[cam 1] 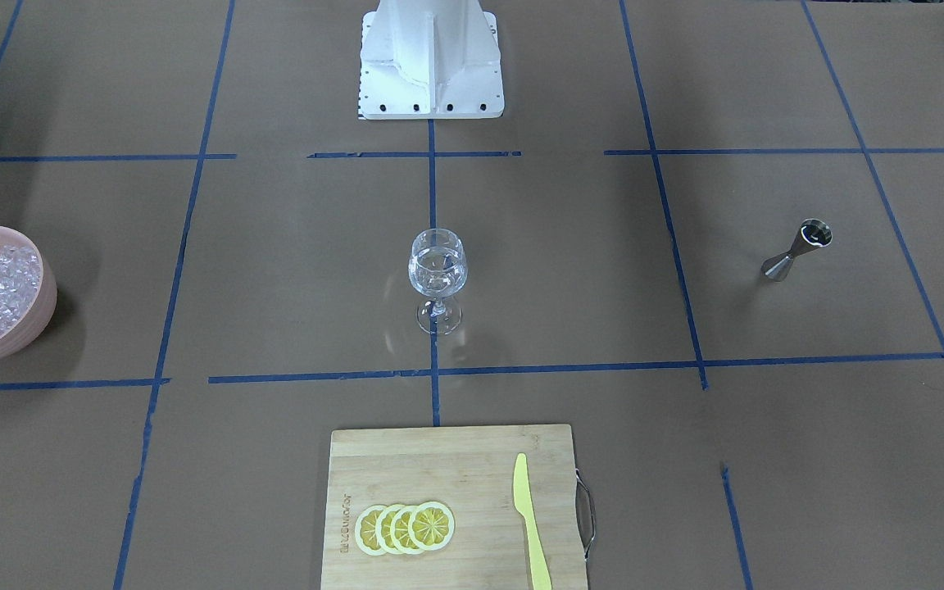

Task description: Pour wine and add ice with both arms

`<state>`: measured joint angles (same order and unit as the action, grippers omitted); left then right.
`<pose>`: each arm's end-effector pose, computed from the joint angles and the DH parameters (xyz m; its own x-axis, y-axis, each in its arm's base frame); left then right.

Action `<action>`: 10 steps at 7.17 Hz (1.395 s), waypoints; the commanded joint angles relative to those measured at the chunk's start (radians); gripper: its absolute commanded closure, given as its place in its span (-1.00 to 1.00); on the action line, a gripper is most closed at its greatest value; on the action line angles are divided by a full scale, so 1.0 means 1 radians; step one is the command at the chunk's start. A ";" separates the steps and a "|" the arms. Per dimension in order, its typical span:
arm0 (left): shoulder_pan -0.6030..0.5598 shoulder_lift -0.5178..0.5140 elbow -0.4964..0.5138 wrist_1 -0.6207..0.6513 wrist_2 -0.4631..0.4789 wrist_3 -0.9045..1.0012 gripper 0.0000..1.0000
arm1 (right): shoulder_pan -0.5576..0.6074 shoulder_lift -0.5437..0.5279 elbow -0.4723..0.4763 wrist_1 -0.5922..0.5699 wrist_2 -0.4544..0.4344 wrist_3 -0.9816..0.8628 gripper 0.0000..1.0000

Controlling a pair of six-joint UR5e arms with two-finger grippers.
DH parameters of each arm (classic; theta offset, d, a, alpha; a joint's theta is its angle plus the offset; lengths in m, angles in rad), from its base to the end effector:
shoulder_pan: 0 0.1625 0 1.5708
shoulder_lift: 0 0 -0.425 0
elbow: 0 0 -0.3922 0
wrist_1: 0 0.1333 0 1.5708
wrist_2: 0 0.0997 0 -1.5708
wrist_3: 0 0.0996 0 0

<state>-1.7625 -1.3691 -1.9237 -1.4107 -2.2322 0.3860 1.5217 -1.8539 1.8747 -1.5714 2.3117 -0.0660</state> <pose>-0.1473 -0.3805 0.5993 0.7884 0.2253 -0.5724 -0.1148 0.9680 0.2230 0.0476 -0.3774 0.6339 0.7315 -0.1156 0.6720 0.0975 0.9931 0.0647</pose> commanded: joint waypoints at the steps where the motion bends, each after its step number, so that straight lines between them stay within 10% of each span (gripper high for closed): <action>1: 0.000 -0.004 0.003 -0.025 0.000 0.005 -1.00 | 0.000 0.005 0.009 0.001 0.000 0.003 -1.00; 5: 0.003 -0.039 0.017 -0.106 0.020 0.004 -1.00 | -0.002 0.097 0.026 0.002 -0.003 0.015 -1.00; 10: 0.002 -0.048 0.114 -0.600 -0.175 -0.062 -1.00 | 0.002 0.142 0.040 -0.001 0.002 0.015 -1.00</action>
<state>-1.7597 -1.4145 -1.8247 -1.9120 -2.3868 0.3557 1.5229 -1.7124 1.9128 -1.5718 2.3078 -0.0528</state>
